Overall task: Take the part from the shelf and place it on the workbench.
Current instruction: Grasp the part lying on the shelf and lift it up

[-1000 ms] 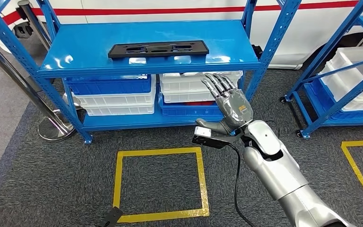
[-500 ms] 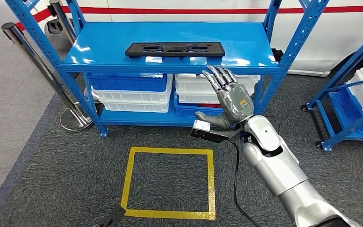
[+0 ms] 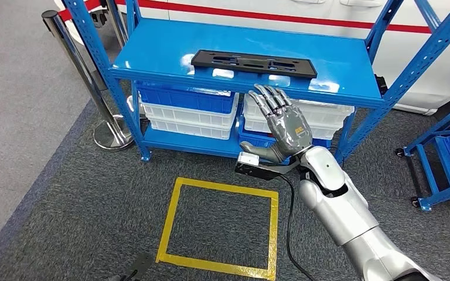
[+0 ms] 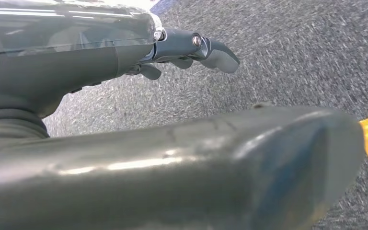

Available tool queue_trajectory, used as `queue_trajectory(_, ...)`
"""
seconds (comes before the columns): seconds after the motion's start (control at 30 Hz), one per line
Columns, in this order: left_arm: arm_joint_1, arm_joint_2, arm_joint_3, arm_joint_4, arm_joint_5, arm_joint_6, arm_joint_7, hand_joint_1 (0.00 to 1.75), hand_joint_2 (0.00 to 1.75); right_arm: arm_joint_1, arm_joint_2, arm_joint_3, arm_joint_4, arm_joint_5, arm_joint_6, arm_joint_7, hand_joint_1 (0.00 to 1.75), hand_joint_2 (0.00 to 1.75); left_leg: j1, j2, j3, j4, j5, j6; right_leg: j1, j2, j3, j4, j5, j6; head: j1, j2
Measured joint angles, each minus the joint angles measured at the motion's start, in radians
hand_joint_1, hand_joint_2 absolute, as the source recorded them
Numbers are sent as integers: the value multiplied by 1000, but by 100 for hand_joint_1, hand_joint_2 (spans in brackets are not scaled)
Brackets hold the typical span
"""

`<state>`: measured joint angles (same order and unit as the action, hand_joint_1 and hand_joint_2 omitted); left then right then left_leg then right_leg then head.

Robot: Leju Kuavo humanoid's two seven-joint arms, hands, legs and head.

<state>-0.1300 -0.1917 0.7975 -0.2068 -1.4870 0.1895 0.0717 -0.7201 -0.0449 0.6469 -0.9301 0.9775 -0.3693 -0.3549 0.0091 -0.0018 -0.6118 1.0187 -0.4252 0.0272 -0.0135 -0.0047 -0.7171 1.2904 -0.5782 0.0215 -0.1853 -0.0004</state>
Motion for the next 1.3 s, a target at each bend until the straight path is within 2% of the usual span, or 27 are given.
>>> queue_trajectory(0.03, 0, 0, 0, 0, 0, 0, -2, 0, 0, 6, -2, -2, 0, 3, -3, -1, 0, 0, -1, -6, 2, 0, -1, 0, 1, 0, 3, -18, 26, -4, 0, 0)
queue_trajectory(0.1, -1, -1, 0, 0, -1, -1, -3, 0, 0, 10, -4, -9, 0, 8, -10, -2, 0, 0, -3, -15, 8, 0, -4, -2, 4, 4, 51, -140, 103, -18, 0, 0)
queue_trajectory(0.13, -2, -2, 0, 1, -2, -1, -3, 0, 0, 10, -5, -13, 0, 10, -13, -2, 0, 0, -5, -18, 10, 1, -6, -4, 7, 6, 77, -200, 129, -24, 0, 0)
queue_trajectory(0.17, -3, -3, 0, 2, -2, -2, -3, 0, 0, 10, -6, -16, 0, 11, -16, -2, 0, 0, -6, -21, 9, 2, -7, -7, 10, 8, 94, -242, 143, -28, 0, 0)
queue_trajectory(0.23, -4, -3, 1, 3, -3, -5, -3, 0, 0, 13, -7, -18, 0, 13, -18, -2, 0, 0, -6, -23, 7, 1, -7, -17, 14, 10, 103, -265, 143, -28, 0, 0)
queue_trajectory(0.37, -4, -2, 1, 3, -3, -7, -3, 0, 0, 15, -7, -20, -3, 14, -20, -2, 0, 0, -8, -17, 3, 16, -28, -35, 1, 6, 114, -285, 151, -38, 0, 0)
queue_trajectory(0.53, -4, -2, 1, 3, -3, -7, -3, 0, 0, 14, -7, -20, -4, 14, -20, -2, 0, 0, -7, -15, -1, 28, -38, -37, 0, 6, 116, -286, 152, -40, 0, 0)
queue_trajectory(0.6, -6, -2, 1, 3, -3, -7, -3, 0, 0, 15, -7, -20, -4, 14, -20, -2, 0, 0, -4, -13, -27, 87, -69, -41, 0, 5, 117, -286, 151, -41, 0, 0)
queue_trajectory(0.63, -6, -2, 1, 3, -4, -8, -3, 0, 0, 17, -7, -20, -4, 14, -20, -2, 0, 0, -2, -11, -57, 154, -97, -44, 1, 4, 117, -286, 151, -42, 0, 0)
queue_trajectory(0.67, -6, -2, 1, 3, -4, -8, -3, 0, 0, 21, -7, -20, -4, 14, -21, -2, 0, 0, 1, -8, -80, 202, -108, -49, 1, 3, 118, -285, 150, -42, 0, 0)
queue_trajectory(0.73, -6, 0, 0, 4, -7, -9, -4, 0, 0, 34, -10, -21, -5, 20, -28, -6, 0, 0, 1, -3, -48, 131, -66, -43, 5, 4, 118, -277, 143, -32, 0, 0)
queue_trajectory(0.77, -5, 1, 0, 4, -8, -10, -5, 0, 0, 41, -11, -22, -7, 24, -33, -8, 0, 0, -1, -2, -13, 57, -31, -36, 6, 4, 118, -275, 140, -25, 0, 0)
queue_trajectory(0.8, -5, 2, 0, 4, -10, -11, -6, 0, 0, 47, -13, -23, -8, 29, -38, -10, 0, 0, -2, -2, 15, -2, -12, -26, 8, 4, 118, -273, 138, -17, 0, 0)
queue_trajectory(0.87, -3, 2, 1, 4, -11, -13, -6, 0, 0, 53, -17, -27, -13, 33, -40, -11, 0, 0, 1, -3, 16, -7, -7, -13, 6, 3, 112, -256, 123, -7, 0, 0)
queue_trajectory(0.9, -4, 2, 1, 4, -12, -13, -6, 0, 0, 54, -20, -31, -16, 34, -41, -11, 0, 0, 2, -3, 18, -11, -5, -7, 5, 4, 96, -222, 101, -3, 0, 0)
queue_trajectory(0.97, -4, 2, 1, 4, -11, -13, -6, 0, 0, 58, -24, -35, -19, 38, -41, -12, 0, 0, 2, -3, 18, -13, -5, 0, 2, 4, 36, -98, 39, 4, 0, 0)
queue_trajectory(1.0, -3, 2, 1, 4, -11, -13, -7, 0, 0, 63, -25, -36, -19, 41, -41, -13, 0, 0, 2, -4, 18, -13, -6, 2, 1, 5, 5, -35, 17, 6, 0, 0)
queue_trajectory(1.03, -1, 3, 1, 4, -10, -13, -8, 0, 0, 67, -27, -36, -19, 43, -40, -14, 0, 0, 1, -5, 19, -12, -7, 3, 1, 4, -16, 1, 13, 7, 0, 0)
queue_trajectory(1.07, 0, 3, 1, 4, -10, -13, -9, 0, 0, 70, -28, -36, -19, 46, -40, -16, 0, 0, 1, -6, 19, -11, -8, 3, 0, 4, -19, 0, 29, 7, 0, 0)
queue_trajectory(1.1, 0, 3, 1, 4, -9, -13, -11, 0, 0, 70, -29, -36, -19, 47, -39, -17, 0, 0, 1, -7, 21, -10, -11, 2, 0, 5, -5, -37, 61, 5, 0, 0)
queue_trajectory(1.13, 1, 3, 1, 4, -9, -13, -13, 0, 0, 68, -30, -36, -20, 48, -39, -18, 0, 0, 1, -9, 23, -8, -13, 0, 1, 5, 24, -103, 101, 0, 0, 0)
queue_trajectory(1.17, 1, 3, 1, 4, -9, -13, -14, 0, 0, 65, -31, -37, -20, 48, -39, -18, 0, 0, -1, -10, 24, -6, -16, -3, 4, 5, 55, -168, 130, -5, 0, 0)
queue_trajectory(1.2, 0, 3, 1, 4, -9, -13, -15, 0, 0, 62, -32, -37, -20, 48, -39, -18, 0, 0, -2, -11, 24, -4, -19, -7, 6, 5, 80, -222, 147, -9, 0, 0)
queue_trajectory(1.23, 0, 3, 1, 4, -9, -13, -16, 0, 0, 60, -33, -37, -20, 48, -39, -18, 0, 0, -3, -11, 24, -3, -22, -12, 9, 6, 95, -255, 153, -13, 0, 0)
queue_trajectory(1.3, 1, 3, 1, 4, -9, -13, -18, 0, 0, 60, -33, -37, -21, 49, -38, -19, 0, 0, -4, -11, 25, -5, -23, -21, 11, 6, 101, -271, 146, -18, 0, 0)
